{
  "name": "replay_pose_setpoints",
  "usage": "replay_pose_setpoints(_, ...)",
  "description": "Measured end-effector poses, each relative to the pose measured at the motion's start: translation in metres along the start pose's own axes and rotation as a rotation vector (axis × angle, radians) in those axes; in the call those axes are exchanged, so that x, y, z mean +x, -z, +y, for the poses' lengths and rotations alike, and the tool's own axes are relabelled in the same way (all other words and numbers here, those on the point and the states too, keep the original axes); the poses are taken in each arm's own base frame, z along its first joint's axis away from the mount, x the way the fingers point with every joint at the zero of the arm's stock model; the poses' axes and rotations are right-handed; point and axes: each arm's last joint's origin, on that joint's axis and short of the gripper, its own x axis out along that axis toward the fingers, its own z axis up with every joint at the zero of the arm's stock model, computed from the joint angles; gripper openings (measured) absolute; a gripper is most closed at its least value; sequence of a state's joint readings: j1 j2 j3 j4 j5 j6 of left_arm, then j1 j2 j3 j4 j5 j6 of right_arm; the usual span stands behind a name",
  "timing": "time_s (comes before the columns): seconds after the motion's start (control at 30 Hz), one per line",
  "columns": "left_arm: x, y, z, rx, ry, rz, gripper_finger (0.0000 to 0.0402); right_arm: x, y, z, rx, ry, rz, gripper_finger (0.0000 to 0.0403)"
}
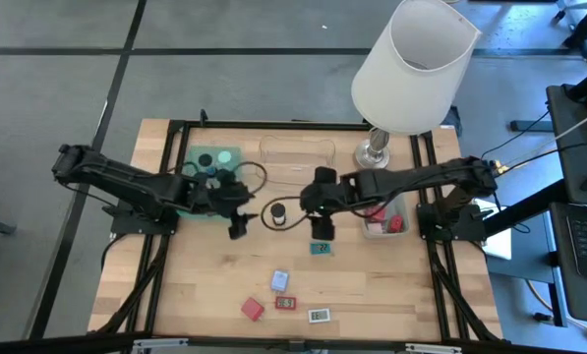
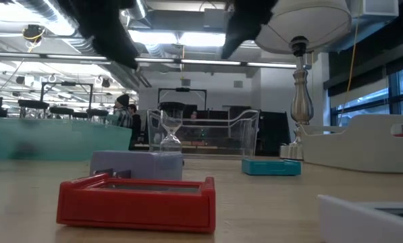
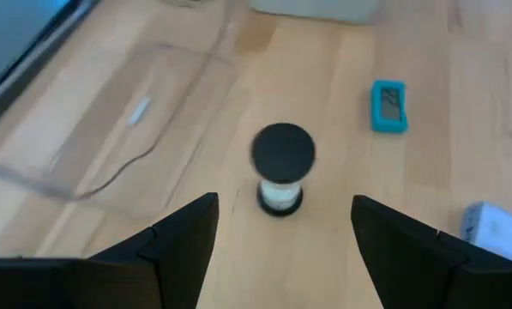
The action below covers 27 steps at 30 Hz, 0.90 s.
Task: Pick & Place Office items
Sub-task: Put the black and white hourglass into the green bin
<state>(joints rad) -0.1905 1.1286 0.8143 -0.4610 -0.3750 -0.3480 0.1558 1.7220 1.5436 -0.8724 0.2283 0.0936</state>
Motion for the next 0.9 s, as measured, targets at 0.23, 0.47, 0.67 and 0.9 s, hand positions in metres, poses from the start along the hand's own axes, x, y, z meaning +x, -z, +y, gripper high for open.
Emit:
replay_pose_setpoints(0.23,0.033,0.000,-0.014,0.234,0.017,0.006,0.0265,-0.005,0.016,0.009,-0.044,0.071,0.113,0.0268)
replay_pose_setpoints(0.47,0.055,-0.001,-0.021,0.269,0.020,-0.014,0.0265,-0.006,0.052,0.007,-0.068,0.085,0.200,0.0268)
replay_pose_setpoints(0.67,0.063,-0.003,-0.017,0.231,0.034,-0.020,0.0265,-0.013,0.100,-0.001,0.043,0.081,0.145,0.0268)
replay_pose_setpoints(0.9,0.066,-0.005,-0.008,0.187,0.044,-0.007,0.0265,-0.025,0.143,-0.004,0.219,0.028,-0.061,0.0268)
